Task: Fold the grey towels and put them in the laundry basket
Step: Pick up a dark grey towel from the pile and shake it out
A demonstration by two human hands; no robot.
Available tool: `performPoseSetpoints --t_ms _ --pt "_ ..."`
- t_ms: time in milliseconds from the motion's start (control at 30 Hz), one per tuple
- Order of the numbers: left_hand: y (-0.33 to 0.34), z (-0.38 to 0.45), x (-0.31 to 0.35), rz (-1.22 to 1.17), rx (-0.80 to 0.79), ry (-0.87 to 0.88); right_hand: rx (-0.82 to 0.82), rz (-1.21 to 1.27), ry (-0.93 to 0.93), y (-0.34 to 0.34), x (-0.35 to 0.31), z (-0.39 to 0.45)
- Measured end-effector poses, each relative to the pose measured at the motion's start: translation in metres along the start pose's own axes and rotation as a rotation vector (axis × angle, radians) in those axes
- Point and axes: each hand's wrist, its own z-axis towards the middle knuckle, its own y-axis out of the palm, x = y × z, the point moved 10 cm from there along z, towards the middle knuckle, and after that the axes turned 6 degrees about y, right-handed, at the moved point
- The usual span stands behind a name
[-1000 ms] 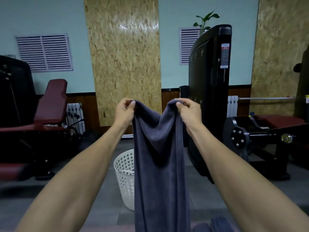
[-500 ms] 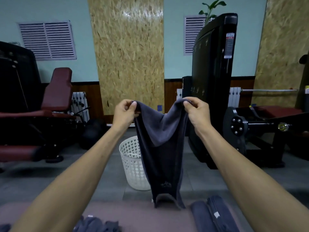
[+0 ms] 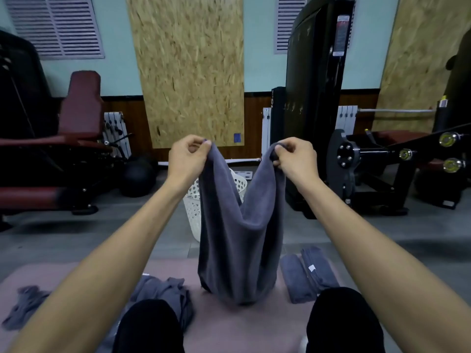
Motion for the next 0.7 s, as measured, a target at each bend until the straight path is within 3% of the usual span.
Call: performPoseSetpoints --t_ms 200,467,700 --pt "0.033 -0.071 -0.098 0.211 -0.177 -0.164 -0.164 -0.246 0.172 0.037 0.090 -0.038" --pt "0.084 -0.173 -0.265 0.212 -0.455 -0.577 -0.499 -0.573 0.391 0.110 0.269 -0.094" --pt "0.107 -0.222 -0.379 0.347 -0.723 -0.711 -0.724 -0.977 0.396 0.158 0.366 -0.109"
